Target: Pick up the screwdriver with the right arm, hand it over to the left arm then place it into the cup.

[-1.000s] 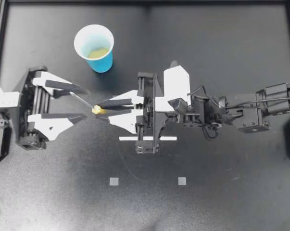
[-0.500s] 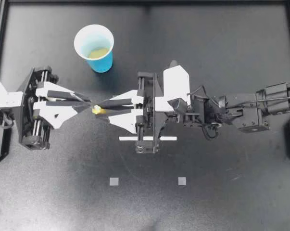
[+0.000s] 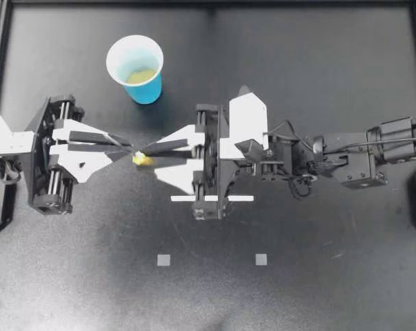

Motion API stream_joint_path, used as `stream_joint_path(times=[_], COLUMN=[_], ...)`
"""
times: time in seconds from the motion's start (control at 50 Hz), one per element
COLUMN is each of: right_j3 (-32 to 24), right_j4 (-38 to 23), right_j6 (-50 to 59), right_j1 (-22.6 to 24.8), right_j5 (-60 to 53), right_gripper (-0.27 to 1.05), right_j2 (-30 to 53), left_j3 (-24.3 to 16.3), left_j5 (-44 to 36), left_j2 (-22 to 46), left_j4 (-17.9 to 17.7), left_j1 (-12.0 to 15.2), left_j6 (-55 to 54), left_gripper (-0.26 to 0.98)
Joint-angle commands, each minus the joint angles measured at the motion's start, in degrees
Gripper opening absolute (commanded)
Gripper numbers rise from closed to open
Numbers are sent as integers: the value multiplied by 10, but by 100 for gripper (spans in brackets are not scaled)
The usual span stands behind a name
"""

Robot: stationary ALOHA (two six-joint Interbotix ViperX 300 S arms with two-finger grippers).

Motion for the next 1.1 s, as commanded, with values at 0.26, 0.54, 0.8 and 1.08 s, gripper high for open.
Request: stream_joint_path(times=[0.26,0.54,0.8,1.08], right_j3=[25,98,131,134], right_j4=[15,16,16,16], right_j6=[-4,-4,-4,-2], right_j1=[-17,-18,-18,-18], right_j5=[4,-10,-17,-17], right_gripper=[69,69,69,69], right_j2=[-65,-150,-204,-207], left_j3=[2,18,-7,-25], left_j5=[-1,4,15,18], left_j2=[-5,-23,0,54], left_j4=[-29,-78,-80,-91], left_j1=[15,113,210,258], left_j6=[38,120,172,197], left_gripper=[0,0,0,0])
